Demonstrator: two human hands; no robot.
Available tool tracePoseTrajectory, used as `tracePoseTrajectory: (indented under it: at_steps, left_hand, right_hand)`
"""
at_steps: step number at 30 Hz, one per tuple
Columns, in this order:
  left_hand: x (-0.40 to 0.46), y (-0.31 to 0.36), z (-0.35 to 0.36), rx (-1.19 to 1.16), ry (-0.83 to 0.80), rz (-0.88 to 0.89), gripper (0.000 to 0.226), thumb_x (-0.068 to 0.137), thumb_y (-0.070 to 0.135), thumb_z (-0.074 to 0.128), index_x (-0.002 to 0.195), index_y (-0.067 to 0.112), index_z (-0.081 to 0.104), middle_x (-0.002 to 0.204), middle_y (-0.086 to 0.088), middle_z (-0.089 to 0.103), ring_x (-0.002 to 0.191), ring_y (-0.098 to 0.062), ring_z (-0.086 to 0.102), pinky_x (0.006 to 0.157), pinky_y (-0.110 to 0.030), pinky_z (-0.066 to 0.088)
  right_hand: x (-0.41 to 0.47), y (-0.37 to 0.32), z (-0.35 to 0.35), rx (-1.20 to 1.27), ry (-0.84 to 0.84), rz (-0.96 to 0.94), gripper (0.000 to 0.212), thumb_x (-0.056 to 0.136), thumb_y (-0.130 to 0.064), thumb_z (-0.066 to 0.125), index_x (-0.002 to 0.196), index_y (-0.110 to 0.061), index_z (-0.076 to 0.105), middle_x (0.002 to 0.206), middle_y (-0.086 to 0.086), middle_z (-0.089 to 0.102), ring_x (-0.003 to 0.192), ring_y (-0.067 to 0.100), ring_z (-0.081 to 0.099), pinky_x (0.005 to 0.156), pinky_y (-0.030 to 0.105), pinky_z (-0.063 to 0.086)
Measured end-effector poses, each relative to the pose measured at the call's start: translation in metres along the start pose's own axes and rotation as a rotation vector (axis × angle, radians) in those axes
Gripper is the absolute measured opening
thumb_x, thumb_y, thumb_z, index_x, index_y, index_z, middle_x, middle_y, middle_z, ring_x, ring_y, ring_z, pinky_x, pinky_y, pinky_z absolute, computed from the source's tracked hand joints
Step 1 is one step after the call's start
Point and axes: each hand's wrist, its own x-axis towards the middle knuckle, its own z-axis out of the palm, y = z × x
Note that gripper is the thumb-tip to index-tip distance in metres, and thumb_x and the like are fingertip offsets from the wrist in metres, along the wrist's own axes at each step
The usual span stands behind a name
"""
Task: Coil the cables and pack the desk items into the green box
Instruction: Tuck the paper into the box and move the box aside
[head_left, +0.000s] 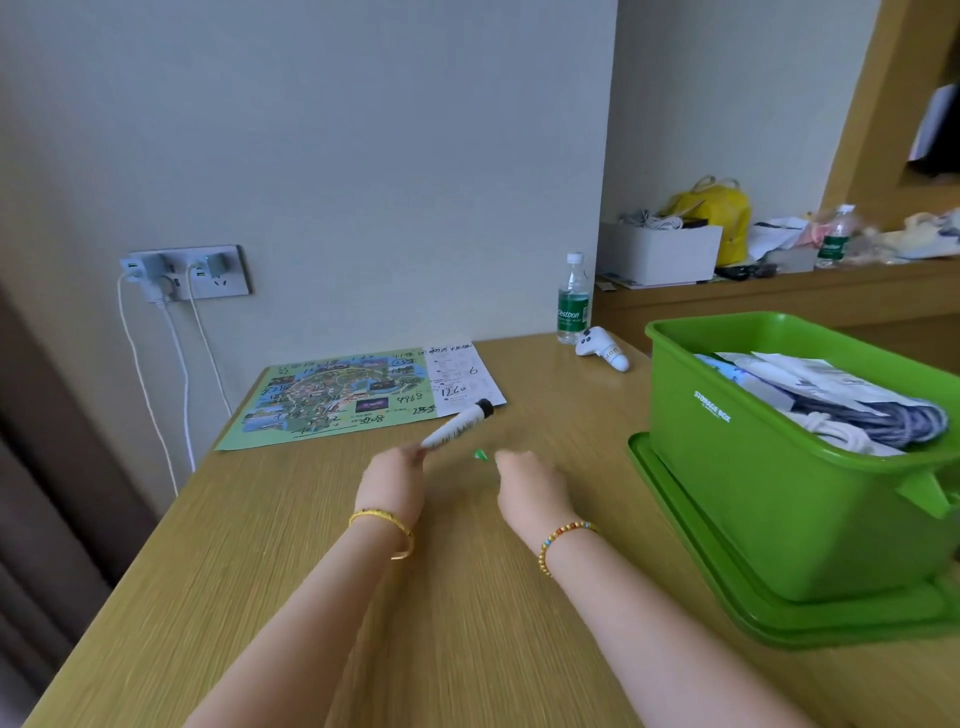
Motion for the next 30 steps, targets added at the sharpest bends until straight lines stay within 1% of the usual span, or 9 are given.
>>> tracePoseTrajectory:
  at_steps: [4, 9, 13, 17, 20, 23, 25, 27, 30]
  left_hand:
    - [-0.012, 0.052, -0.032, -0.329, 0.014, 0.007, 0.029, 0.096, 0.014, 0.038, 0.095, 0.002, 0.064, 0.089, -0.015, 0.069, 0.08, -0.028, 0.069, 0.072, -0.041, 0.056]
    - [-0.032, 0.138, -0.067, -0.689, -0.09, 0.1, 0.024, 0.092, 0.01, 0.039, 0.078, 0.009, 0.058, 0.072, -0.006, 0.068, 0.042, -0.011, 0.063, 0.048, -0.024, 0.055]
    - [-0.054, 0.205, -0.076, -0.929, -0.231, 0.113, 0.02, 0.086, 0.001, 0.043, 0.071, 0.006, 0.055, 0.059, -0.005, 0.067, 0.037, -0.012, 0.057, 0.041, -0.018, 0.051]
    - [-0.075, 0.257, -0.064, -1.051, -0.457, 0.05, 0.017, 0.094, -0.001, 0.037, 0.082, 0.002, 0.049, 0.042, 0.0, 0.063, 0.034, -0.005, 0.057, 0.037, -0.015, 0.047]
    - [-0.087, 0.277, -0.05, -0.98, -0.599, 0.031, 0.022, 0.096, -0.001, 0.037, 0.078, -0.004, 0.05, 0.048, -0.005, 0.065, 0.037, -0.006, 0.059, 0.04, -0.015, 0.05]
    - [-0.096, 0.285, -0.039, -0.699, -0.613, 0.133, 0.025, 0.095, 0.005, 0.042, 0.075, -0.002, 0.054, 0.058, -0.004, 0.066, 0.033, -0.004, 0.054, 0.036, -0.015, 0.046]
    - [-0.095, 0.287, -0.034, -0.404, -0.465, 0.308, 0.019, 0.093, 0.015, 0.049, 0.088, 0.003, 0.063, 0.059, -0.003, 0.064, 0.036, -0.006, 0.049, 0.039, -0.016, 0.039]
    - [-0.091, 0.287, -0.03, -0.159, -0.254, 0.458, 0.022, 0.09, 0.026, 0.054, 0.102, 0.015, 0.068, 0.079, -0.008, 0.065, 0.056, -0.015, 0.057, 0.055, -0.02, 0.041]
    - [-0.088, 0.287, -0.027, -0.065, -0.046, 0.626, 0.023, 0.089, 0.032, 0.055, 0.1, 0.019, 0.07, 0.098, -0.013, 0.065, 0.087, -0.029, 0.061, 0.077, -0.029, 0.047]
  right_hand:
    - [-0.007, 0.013, -0.053, 0.164, 0.343, 0.088, 0.025, 0.091, -0.004, 0.04, 0.115, -0.011, 0.042, 0.081, 0.013, 0.063, 0.061, 0.03, 0.046, 0.046, 0.031, 0.025]
    - [-0.022, 0.046, -0.146, 0.171, 0.652, 0.063, 0.012, 0.093, -0.009, 0.041, 0.086, -0.012, 0.05, 0.083, 0.013, 0.062, 0.068, 0.03, 0.049, 0.045, 0.031, 0.013]
    - [-0.046, 0.091, -0.209, -0.031, 0.666, 0.117, 0.022, 0.085, 0.003, 0.04, 0.091, -0.005, 0.059, 0.085, 0.016, 0.062, 0.077, 0.034, 0.054, 0.051, 0.03, 0.025]
    - [-0.065, 0.139, -0.247, -0.04, 0.545, 0.28, 0.011, 0.089, -0.006, 0.044, 0.1, -0.006, 0.049, 0.078, 0.011, 0.051, 0.07, 0.029, 0.045, 0.047, 0.029, 0.025]
    - [-0.071, 0.17, -0.258, 0.082, 0.329, 0.371, 0.016, 0.088, -0.008, 0.048, 0.103, -0.006, 0.052, 0.088, 0.013, 0.056, 0.078, 0.03, 0.053, 0.055, 0.031, 0.035]
    - [-0.074, 0.19, -0.25, 0.029, 0.104, 0.431, 0.011, 0.086, -0.009, 0.052, 0.096, -0.006, 0.057, 0.095, 0.015, 0.057, 0.082, 0.029, 0.054, 0.065, 0.032, 0.041]
    - [-0.078, 0.197, -0.241, -0.094, 0.053, 0.493, 0.022, 0.087, -0.016, 0.056, 0.107, -0.008, 0.056, 0.114, 0.015, 0.054, 0.108, 0.032, 0.051, 0.086, 0.038, 0.041]
    - [-0.085, 0.201, -0.236, -0.185, 0.133, 0.512, 0.029, 0.088, -0.016, 0.055, 0.116, -0.01, 0.051, 0.127, 0.012, 0.047, 0.12, 0.032, 0.042, 0.096, 0.041, 0.036]
    - [-0.09, 0.204, -0.237, -0.074, 0.21, 0.429, 0.017, 0.088, -0.005, 0.049, 0.1, -0.009, 0.06, 0.115, 0.014, 0.06, 0.101, 0.03, 0.06, 0.083, 0.039, 0.047]
